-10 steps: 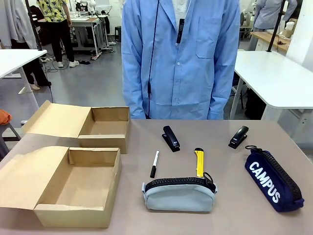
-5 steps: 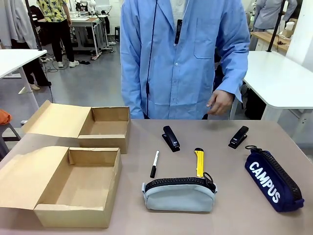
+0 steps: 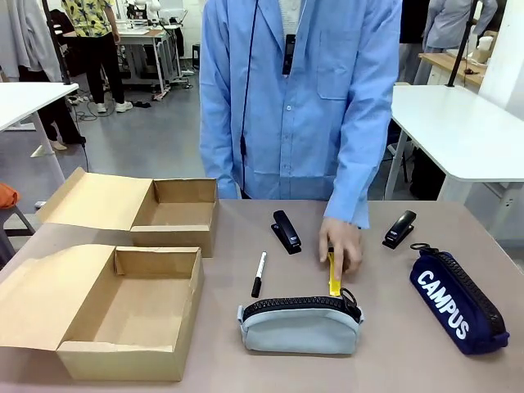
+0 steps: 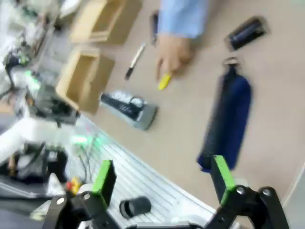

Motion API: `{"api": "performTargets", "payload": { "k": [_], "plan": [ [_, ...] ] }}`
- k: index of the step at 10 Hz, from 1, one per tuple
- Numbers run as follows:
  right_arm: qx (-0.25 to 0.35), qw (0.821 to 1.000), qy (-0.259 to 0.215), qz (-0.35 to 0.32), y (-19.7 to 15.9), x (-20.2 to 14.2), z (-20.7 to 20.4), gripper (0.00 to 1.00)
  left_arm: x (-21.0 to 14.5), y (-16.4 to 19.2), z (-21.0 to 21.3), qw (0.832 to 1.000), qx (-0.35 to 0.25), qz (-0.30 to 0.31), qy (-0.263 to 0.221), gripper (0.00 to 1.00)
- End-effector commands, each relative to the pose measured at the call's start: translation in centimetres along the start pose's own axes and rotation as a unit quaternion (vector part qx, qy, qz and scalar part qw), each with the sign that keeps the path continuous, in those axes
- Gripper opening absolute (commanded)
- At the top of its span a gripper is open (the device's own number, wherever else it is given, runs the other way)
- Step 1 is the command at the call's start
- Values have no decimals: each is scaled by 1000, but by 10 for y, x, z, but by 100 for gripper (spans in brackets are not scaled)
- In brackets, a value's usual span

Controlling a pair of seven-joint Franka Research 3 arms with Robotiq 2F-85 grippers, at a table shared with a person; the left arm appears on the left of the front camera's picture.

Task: Place items inside the box.
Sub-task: Pick up a Pencil pouch or Stapler and place it inside the Mailer Box closest to the robot.

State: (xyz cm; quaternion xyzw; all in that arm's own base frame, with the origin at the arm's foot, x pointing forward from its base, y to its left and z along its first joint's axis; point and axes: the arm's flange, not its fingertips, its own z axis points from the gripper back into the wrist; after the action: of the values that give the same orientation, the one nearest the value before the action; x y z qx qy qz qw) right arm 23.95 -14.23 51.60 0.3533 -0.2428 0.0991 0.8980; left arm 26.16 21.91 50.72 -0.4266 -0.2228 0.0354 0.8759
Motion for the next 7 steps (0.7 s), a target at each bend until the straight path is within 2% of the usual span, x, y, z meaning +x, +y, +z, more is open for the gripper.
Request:
{"api": "performTargets", "payload": {
  "k": [1, 2, 3, 4, 7],
  "plan": [
    [-131, 911, -314, -234, -68, -23, 73, 100, 1, -2, 1, 1000, -10, -11, -4, 100],
    [-88, 921, -305, -225, -77, -37, 88, 100, 1, -2, 1, 1000, -10, -11, -4, 100],
    [-89, 922, -276, -256, -80, -38, 89, 100, 1, -2, 1, 1000, -10, -11, -4, 100],
    [-46, 983, -126, -121, -73, -51, 93, 100, 1, -2, 1, 1000, -10, -11, -4, 100],
    [-46, 983, -126, -121, -73, -51, 93, 100, 1, -2, 1, 1000, -10, -11, -4, 100]
  ]
}}
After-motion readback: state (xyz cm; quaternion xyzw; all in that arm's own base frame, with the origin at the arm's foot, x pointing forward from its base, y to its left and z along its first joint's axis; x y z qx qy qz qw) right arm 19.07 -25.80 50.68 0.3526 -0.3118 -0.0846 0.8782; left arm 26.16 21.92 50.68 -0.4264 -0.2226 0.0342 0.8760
